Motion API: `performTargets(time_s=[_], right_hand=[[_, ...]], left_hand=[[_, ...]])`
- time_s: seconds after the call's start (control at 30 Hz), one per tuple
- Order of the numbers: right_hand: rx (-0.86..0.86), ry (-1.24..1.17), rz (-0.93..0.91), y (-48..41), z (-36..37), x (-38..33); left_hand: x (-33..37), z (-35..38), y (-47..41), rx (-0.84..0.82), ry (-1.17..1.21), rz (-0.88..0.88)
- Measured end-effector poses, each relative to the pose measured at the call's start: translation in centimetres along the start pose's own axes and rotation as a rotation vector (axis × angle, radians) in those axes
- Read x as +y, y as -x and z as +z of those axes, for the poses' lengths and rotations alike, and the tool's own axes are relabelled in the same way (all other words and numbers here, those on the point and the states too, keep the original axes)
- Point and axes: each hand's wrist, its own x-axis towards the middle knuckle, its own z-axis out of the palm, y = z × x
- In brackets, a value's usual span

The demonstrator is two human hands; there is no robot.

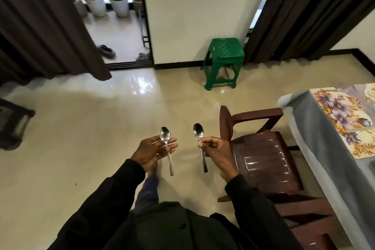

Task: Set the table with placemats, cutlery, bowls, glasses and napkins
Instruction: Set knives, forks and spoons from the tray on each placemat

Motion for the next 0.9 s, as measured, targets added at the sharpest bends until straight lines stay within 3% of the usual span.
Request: performTargets(time_s=[0.4, 0.6, 0.9], right_hand=[[0.382, -0.106, 0.113, -18.9, 0.6, -8.5], [0.519, -0.23, 0.144, -25.4, -1.0, -10.0], [0.709, -0.377, 0.181, -38.0, -10.2, -10.7]], left_hand=[[19.3, 6.4, -22.3, -0.283, -0.284, -0.13], [23.5, 11.8, -30.4, -0.365, -0.455, -0.19], [28.9, 26.1, -45.2, -0.545, -0.59, -0.234]])
